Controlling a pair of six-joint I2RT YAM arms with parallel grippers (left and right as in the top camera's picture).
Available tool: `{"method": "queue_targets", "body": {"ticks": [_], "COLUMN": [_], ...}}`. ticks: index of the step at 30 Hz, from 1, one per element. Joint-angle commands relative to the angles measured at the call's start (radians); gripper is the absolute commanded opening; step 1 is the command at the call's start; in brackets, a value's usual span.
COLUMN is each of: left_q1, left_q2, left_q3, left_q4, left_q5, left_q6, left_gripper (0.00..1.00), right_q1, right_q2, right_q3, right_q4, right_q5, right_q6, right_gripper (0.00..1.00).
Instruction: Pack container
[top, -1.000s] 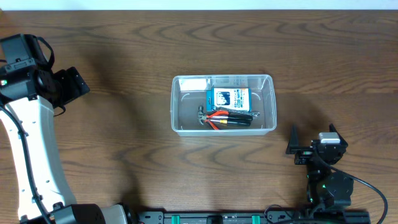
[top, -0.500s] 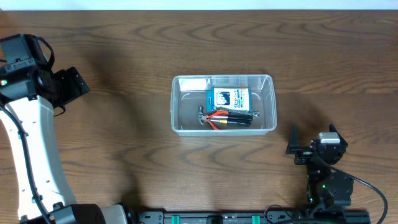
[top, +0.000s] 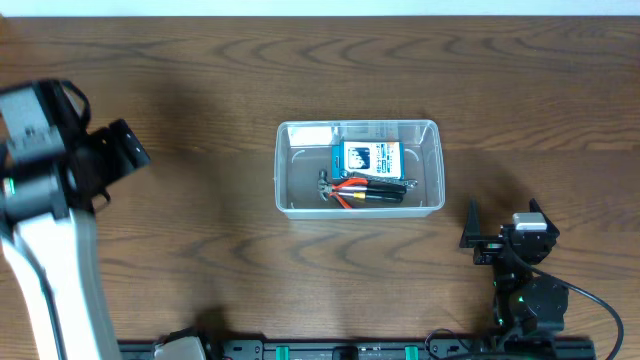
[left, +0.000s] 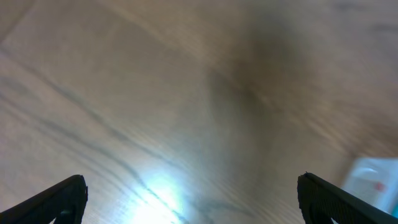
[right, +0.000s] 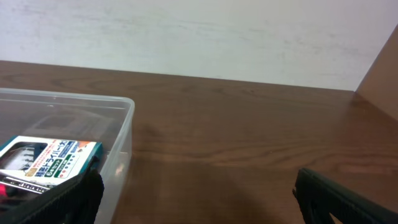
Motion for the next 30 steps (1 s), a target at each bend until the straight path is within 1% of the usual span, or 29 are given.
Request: {"method": "queue_targets", "body": {"ticks": [1,5,9,17,20,22,24,27,30], "left_q1": [-0.074,-0.203,-0.274,-0.277,-0.277,-0.277,-0.277,-0.277,-0.279], "left_q2": [-0.124,-0.285,-0.434,-0.669,-0.746,-0.795,-0.830,-0.857,-0.877], "left_q3": [-0.048,-0.131,-0.224,-0.446,-0.528,-0.586,-0.628,-0.662,-0.685], "left_q4": [-0.003,-0.003,-0.003,-0.004,0.060,0.154,0.227,0.242,0.237], "left_q5": [-0.008,-0.008,-0.008,-0.008,-0.002,0.027,0.018,-0.043,-0.042], "left_q6": [0.005,0.005,0.005,0.006,0.004,-0.003,-0.002,-0.001,-0.002], "left_gripper": [0.98,0.98,0.98,0.98,0.98,0.98,0.98,0.98,0.98], "right_q1": [-0.009,-0.009,-0.009,-0.009,-0.009,-0.009,-0.009,-0.009,-0.009], "right_q2": [-0.007,-0.007,-0.007,-0.007,-0.007,-0.007,-0.007,-0.007,-0.007], "right_q3": [-0.006,-0.006,-0.006,-0.006,-0.006,-0.006,-0.006,-0.006,-0.006], "right_q4": [0.003,0.003,0.003,0.003,0.003,0.003,0.003,0.003,0.003], "right_q5": [-0.008,-0.008,-0.008,-0.008,-0.007,-0.008,-0.008,-0.008,-0.008], "right_q6": [-0.013,-0.013,-0.013,-0.013,-0.013,-0.013,-0.013,-0.013,-0.013], "right_gripper": [0.99,0.99,0.99,0.99,0.99,0.99,0.99,0.99,0.99]}}
